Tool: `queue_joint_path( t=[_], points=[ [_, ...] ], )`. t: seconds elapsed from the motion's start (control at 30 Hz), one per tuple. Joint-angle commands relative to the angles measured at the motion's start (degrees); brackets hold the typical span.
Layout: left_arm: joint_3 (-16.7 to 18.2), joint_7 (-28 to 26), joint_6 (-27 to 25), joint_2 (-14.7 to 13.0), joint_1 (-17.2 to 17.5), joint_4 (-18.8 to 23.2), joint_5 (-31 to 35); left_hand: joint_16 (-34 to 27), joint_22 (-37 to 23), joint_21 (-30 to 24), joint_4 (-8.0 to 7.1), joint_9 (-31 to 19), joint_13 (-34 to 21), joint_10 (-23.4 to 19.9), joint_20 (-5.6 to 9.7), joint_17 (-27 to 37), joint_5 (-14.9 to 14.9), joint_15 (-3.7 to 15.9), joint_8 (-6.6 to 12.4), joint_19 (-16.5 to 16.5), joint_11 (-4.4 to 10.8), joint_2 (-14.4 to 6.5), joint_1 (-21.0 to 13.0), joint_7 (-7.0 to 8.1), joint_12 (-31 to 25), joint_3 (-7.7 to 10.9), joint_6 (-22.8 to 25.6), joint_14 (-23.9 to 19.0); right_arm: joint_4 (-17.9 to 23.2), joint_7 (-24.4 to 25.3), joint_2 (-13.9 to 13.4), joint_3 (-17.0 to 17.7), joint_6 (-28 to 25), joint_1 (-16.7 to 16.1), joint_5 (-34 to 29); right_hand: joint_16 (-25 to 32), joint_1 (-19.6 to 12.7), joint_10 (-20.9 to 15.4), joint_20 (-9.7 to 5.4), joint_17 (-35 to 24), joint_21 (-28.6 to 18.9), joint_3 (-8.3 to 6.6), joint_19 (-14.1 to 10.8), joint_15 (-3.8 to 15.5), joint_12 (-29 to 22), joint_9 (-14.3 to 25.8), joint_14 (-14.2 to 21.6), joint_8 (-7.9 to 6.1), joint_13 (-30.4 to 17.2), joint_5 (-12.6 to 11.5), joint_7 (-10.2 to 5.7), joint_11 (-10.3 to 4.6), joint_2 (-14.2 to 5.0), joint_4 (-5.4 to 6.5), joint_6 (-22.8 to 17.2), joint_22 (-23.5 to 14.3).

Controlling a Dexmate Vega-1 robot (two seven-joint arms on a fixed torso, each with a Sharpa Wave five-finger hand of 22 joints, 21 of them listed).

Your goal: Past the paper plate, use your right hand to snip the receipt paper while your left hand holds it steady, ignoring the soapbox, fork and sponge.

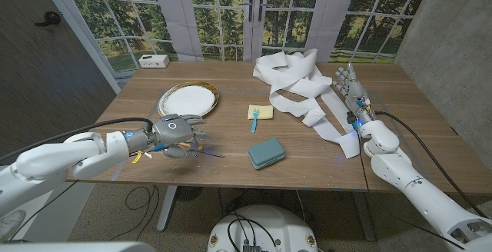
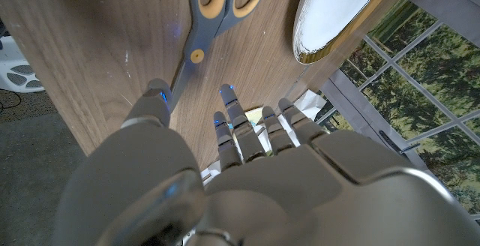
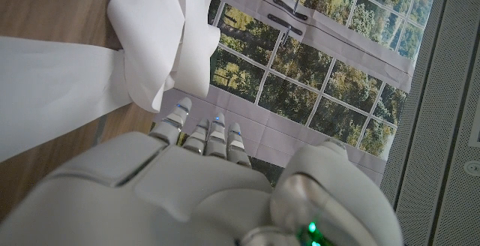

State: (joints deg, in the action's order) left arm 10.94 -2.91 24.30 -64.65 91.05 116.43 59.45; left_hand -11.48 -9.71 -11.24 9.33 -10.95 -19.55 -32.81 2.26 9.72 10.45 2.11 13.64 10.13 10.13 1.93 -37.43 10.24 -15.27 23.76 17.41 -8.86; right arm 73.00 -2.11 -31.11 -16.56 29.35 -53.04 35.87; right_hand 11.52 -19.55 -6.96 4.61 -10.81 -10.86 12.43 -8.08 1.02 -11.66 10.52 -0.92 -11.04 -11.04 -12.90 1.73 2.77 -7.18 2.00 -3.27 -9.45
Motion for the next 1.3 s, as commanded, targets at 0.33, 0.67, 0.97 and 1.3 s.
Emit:
queue_joint_path(
  t=[0.33,0.67,0.97,1.3],
  points=[
    [-2.12,0.77,-4.52,-1.65,0.53,0.56,0.67,-0.17,-0.16,0.23,-0.14,-0.16,-0.39,-0.57,1.16,0.13,-0.20,7.77,-0.57,0.29,0.00,-0.77,-1.16,-0.66,-0.15,0.31,-0.03,-0.97,-0.18,0.33,0.36,-0.18,0.00,-0.11,0.01,-0.28,-0.77,-0.16,0.96,-0.03,0.00,-0.17,-0.16,0.42,0.02,0.24,0.14,-0.29,-0.18,0.03,0.05,-0.25,0.02,-0.07,-0.39,-0.31],
    [-4.21,1.19,-6.50,-3.00,-0.62,0.15,-0.16,-0.04,-0.17,0.25,-0.33,-0.19,-0.51,-0.39,0.96,0.14,-0.19,7.58,-0.85,0.23,0.15,-1.23,-1.28,-0.66,0.03,0.32,-0.27,-0.94,0.07,0.49,0.18,-0.33,-0.50,-0.19,-0.16,-0.28,-0.92,-0.17,1.05,-0.01,0.03,-0.24,-0.09,0.30,0.03,0.24,0.15,-0.28,-0.18,0.05,0.06,-0.09,0.03,-0.16,-0.42,-0.31],
    [-5.63,0.27,-7.79,-4.18,-1.15,-0.64,-1.60,-0.03,-0.18,0.26,-0.49,-0.22,-0.63,-0.56,0.90,0.14,-0.16,7.62,-0.84,0.23,0.15,-1.64,-1.35,-0.61,0.06,0.30,0.16,-1.21,-0.34,0.35,0.41,-0.44,-0.42,0.02,-0.11,-0.28,-0.93,-0.18,1.09,-0.03,0.05,-0.27,-0.04,0.42,0.04,0.24,0.15,-0.27,-0.18,0.09,0.00,-0.09,0.01,-0.15,-0.43,-0.32],
    [-8.12,-0.43,-8.83,-6.06,-2.43,-1.31,-3.09,0.03,-0.18,0.24,-0.56,-0.25,-0.74,-0.66,0.94,0.13,-0.09,7.65,-0.90,0.29,-0.16,-2.09,-1.50,-0.66,0.11,0.32,0.40,-1.30,-0.28,0.68,0.29,-0.38,-1.41,-0.01,0.22,-0.15,-0.27,-0.30,1.08,-0.21,0.05,-0.27,0.00,0.51,0.01,0.25,0.21,-0.33,-0.19,0.14,-0.12,-0.27,-0.42,0.35,-0.68,-0.32]
  ],
)
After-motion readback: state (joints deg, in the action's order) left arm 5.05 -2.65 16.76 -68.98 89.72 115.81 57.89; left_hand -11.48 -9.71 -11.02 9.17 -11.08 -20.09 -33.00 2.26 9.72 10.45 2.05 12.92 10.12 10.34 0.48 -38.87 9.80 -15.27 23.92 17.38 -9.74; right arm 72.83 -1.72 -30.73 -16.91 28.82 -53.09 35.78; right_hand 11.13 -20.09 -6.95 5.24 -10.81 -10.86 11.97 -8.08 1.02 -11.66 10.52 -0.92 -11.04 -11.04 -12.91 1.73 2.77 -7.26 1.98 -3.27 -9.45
